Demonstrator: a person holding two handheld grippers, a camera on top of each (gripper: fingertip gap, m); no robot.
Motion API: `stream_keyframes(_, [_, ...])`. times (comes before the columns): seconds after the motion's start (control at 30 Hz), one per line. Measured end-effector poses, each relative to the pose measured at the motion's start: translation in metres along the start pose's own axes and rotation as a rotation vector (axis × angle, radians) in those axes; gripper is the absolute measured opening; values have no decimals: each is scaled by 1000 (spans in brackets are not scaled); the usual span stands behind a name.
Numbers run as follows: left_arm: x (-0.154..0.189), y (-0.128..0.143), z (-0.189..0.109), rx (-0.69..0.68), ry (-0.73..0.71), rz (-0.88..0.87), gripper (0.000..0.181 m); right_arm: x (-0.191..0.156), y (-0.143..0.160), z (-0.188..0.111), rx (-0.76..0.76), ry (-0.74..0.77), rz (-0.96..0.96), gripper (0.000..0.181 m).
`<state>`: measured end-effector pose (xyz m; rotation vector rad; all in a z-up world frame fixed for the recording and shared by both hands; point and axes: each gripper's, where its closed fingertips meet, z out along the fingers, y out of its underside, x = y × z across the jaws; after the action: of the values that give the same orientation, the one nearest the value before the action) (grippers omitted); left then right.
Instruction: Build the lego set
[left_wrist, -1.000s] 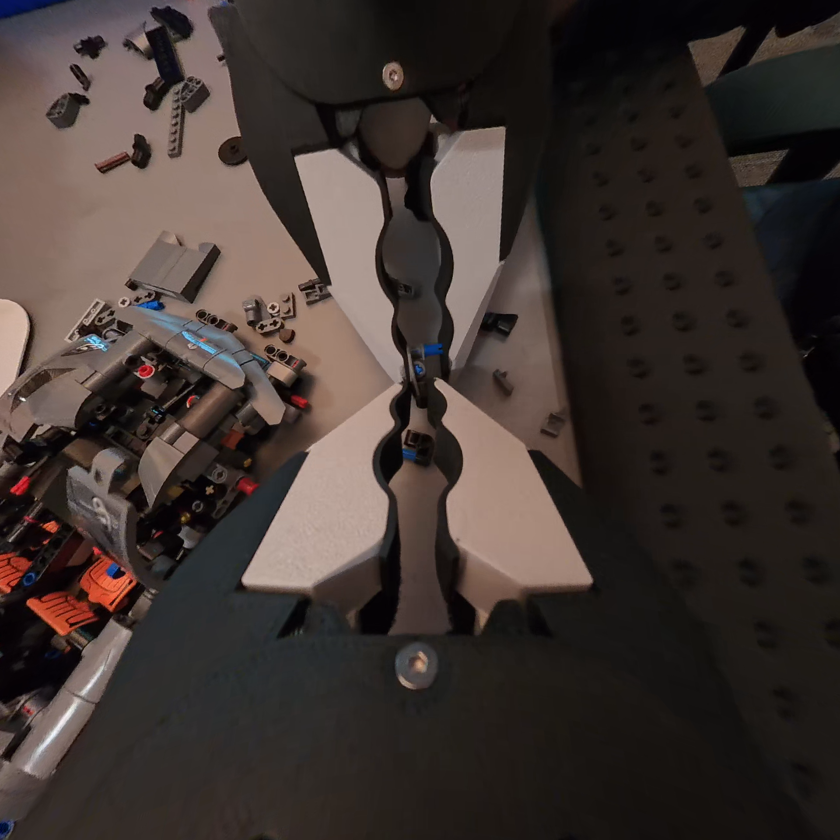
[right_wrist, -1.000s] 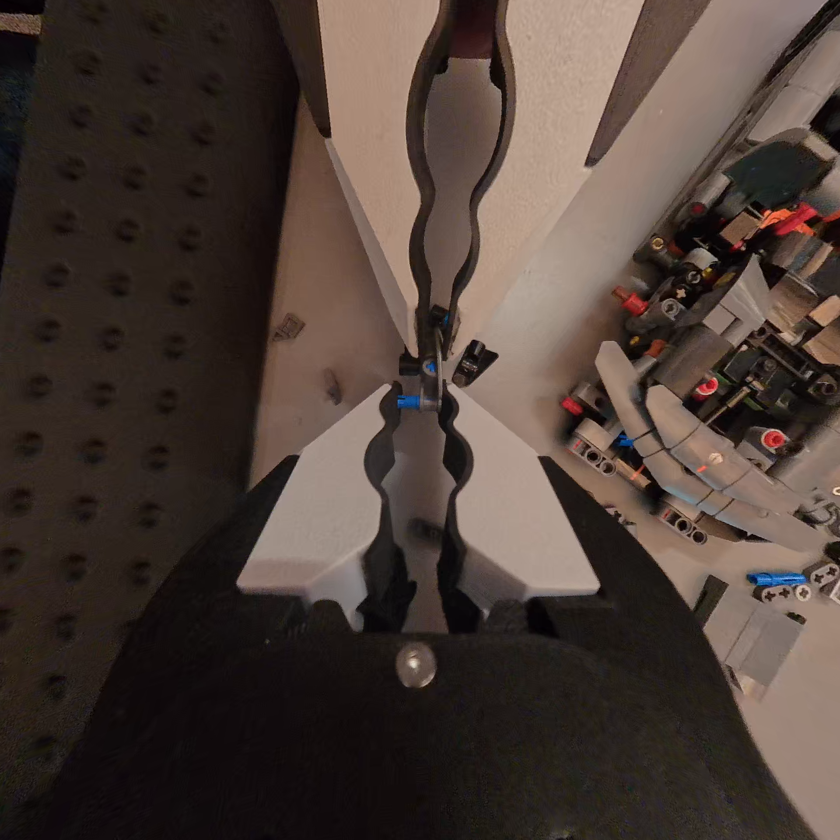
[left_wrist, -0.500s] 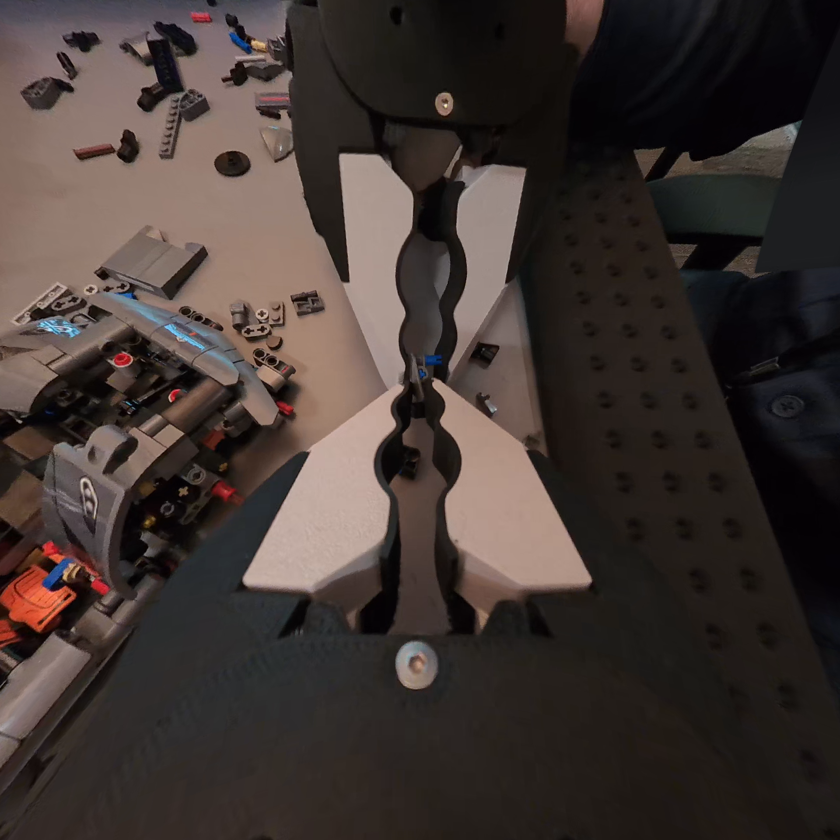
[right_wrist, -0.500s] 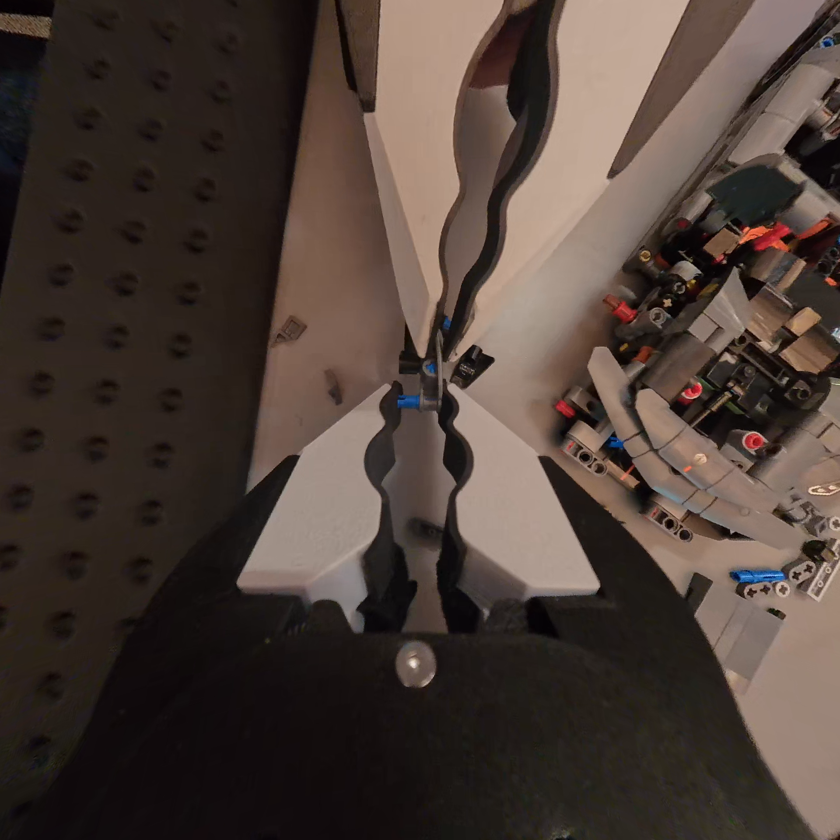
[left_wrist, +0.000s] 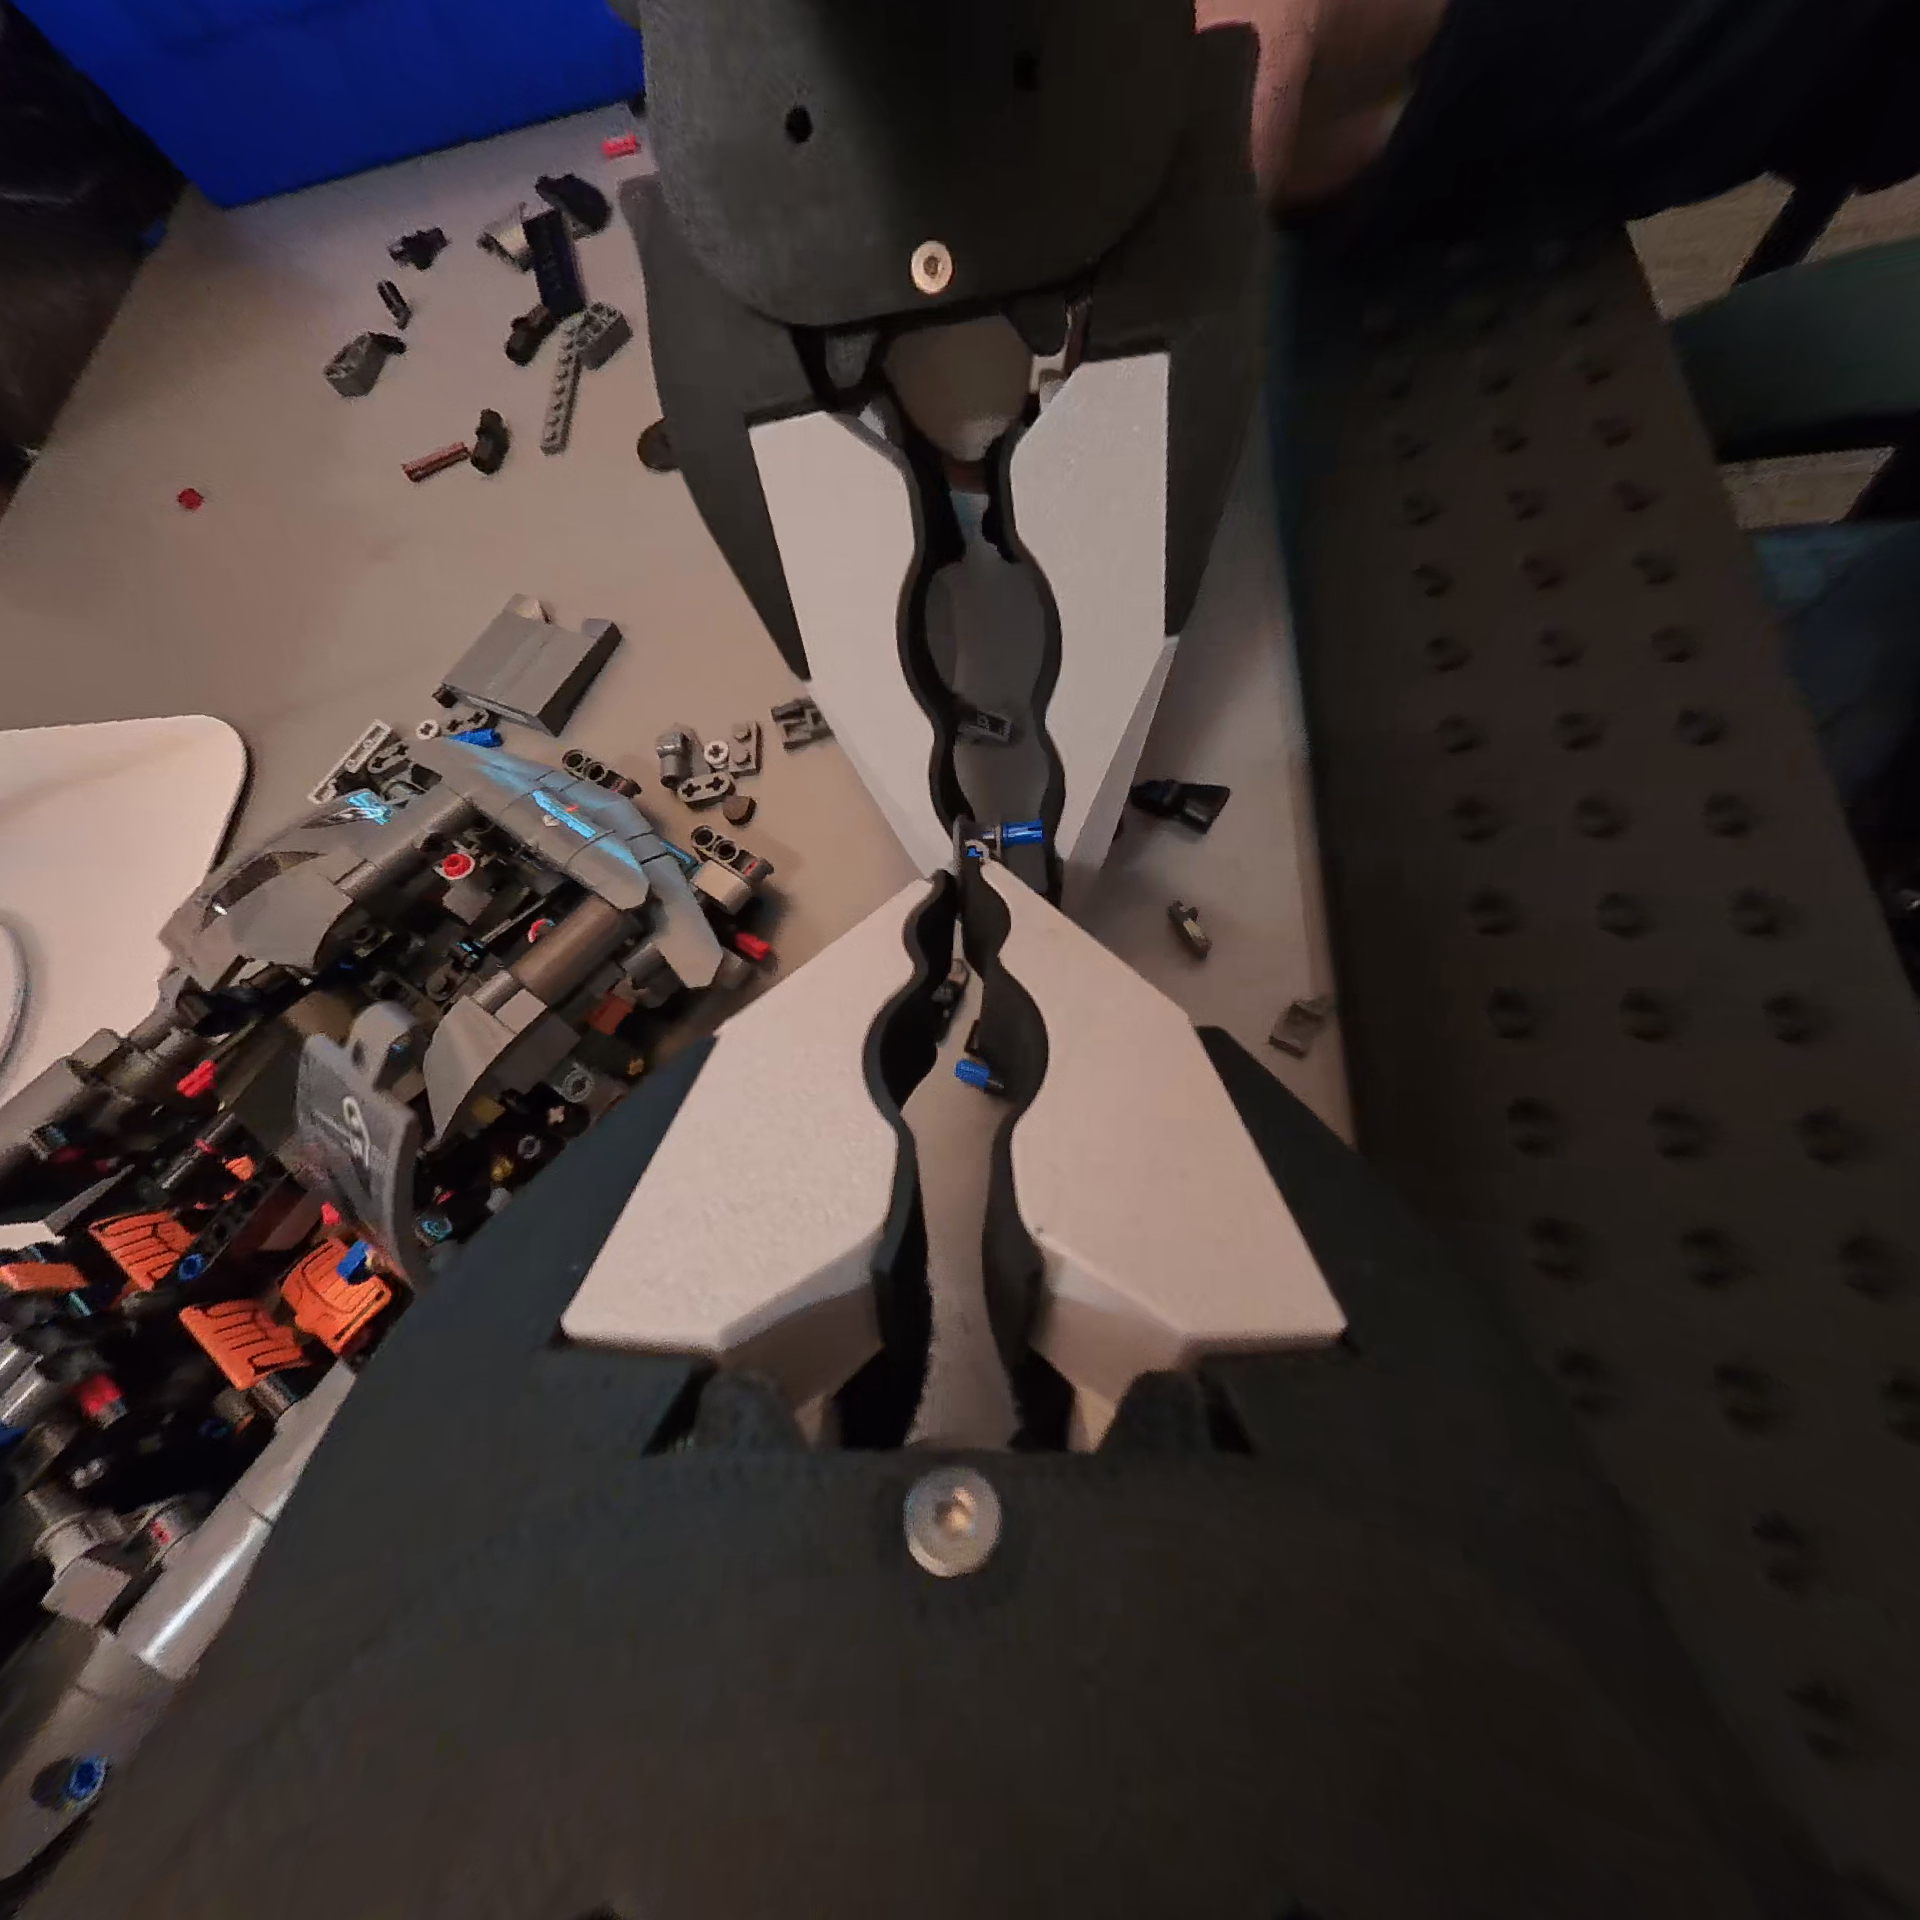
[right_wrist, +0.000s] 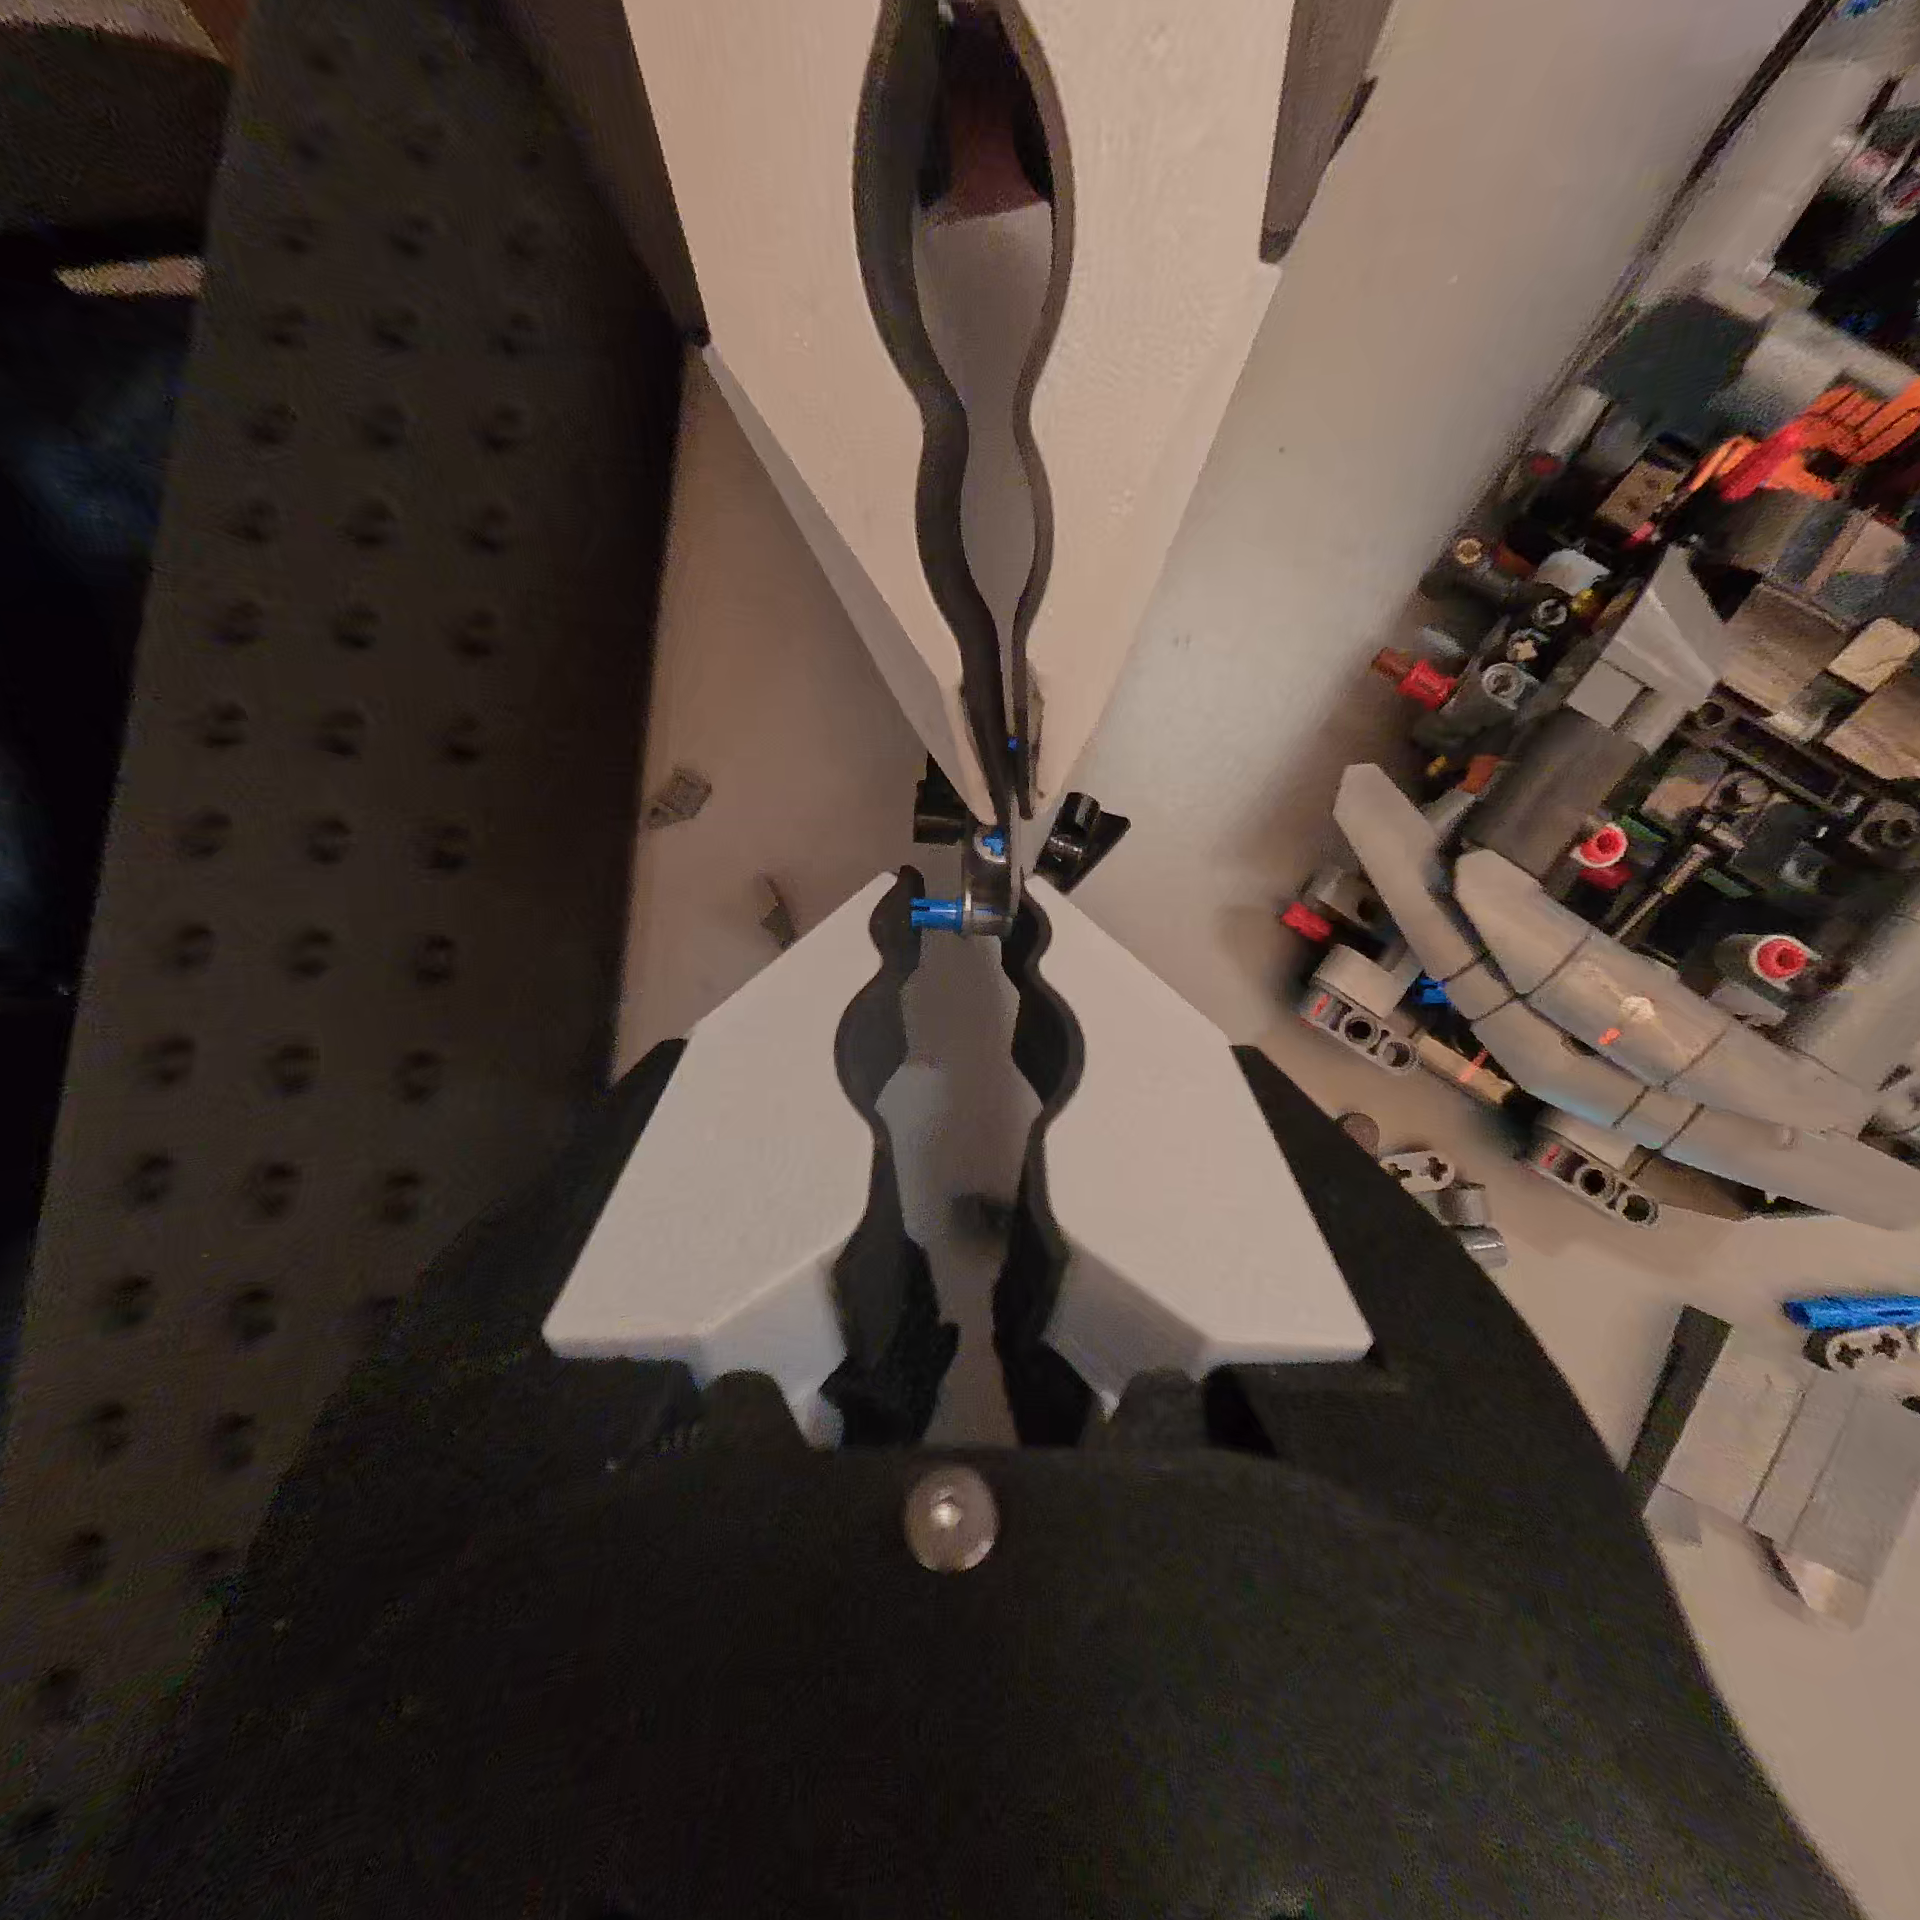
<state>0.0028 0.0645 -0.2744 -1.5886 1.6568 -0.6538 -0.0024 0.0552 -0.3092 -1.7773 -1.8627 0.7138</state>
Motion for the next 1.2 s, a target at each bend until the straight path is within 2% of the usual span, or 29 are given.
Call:
stream_keyframes(0.2, [-2, 0, 2, -14, -56, 12, 0, 1, 1, 3, 6, -7, 37, 14])
stream_keyframes(0.63, [-3, -4, -1, 13, -56, -34, 0, 2, -2, 1, 12, 39, 20, 13])
stream_keyframes(0.73, [0, -1, 3, -19, -65, -7, 0, 0, 2, 5, -11, 24, 19, 13])
stream_keyframes(0.8, [-5, -5, -1, 19, -74, -33, 0, 2, -3, 2, 23, 22, 44, 13])
stream_keyframes(0.9, [-22, -33, -29, 173, -141, -75, 0, -2, 7, 11, -35, 20, 17, 12])
stream_keyframes(0.93, [-28, -20, -25, 112, -176, -62, 0, -1, 7, 11, -46, 35, -4, 13])
stream_keyframes(0.97, [-24, -9, -17, 84, -160, -62, 0, -4, 5, 13, -45, 24, -11, 13])
stream_keyframes(1.07, [-23, -15, -16, 114, -91, -107, 0, -3, 6, 13, -43, 15, -2, 14])
stream_keyframes(1.2, [-19, -7, -10, 121, 13, -225, 0, -3, 9, 10, -31, -12, 12, 14])
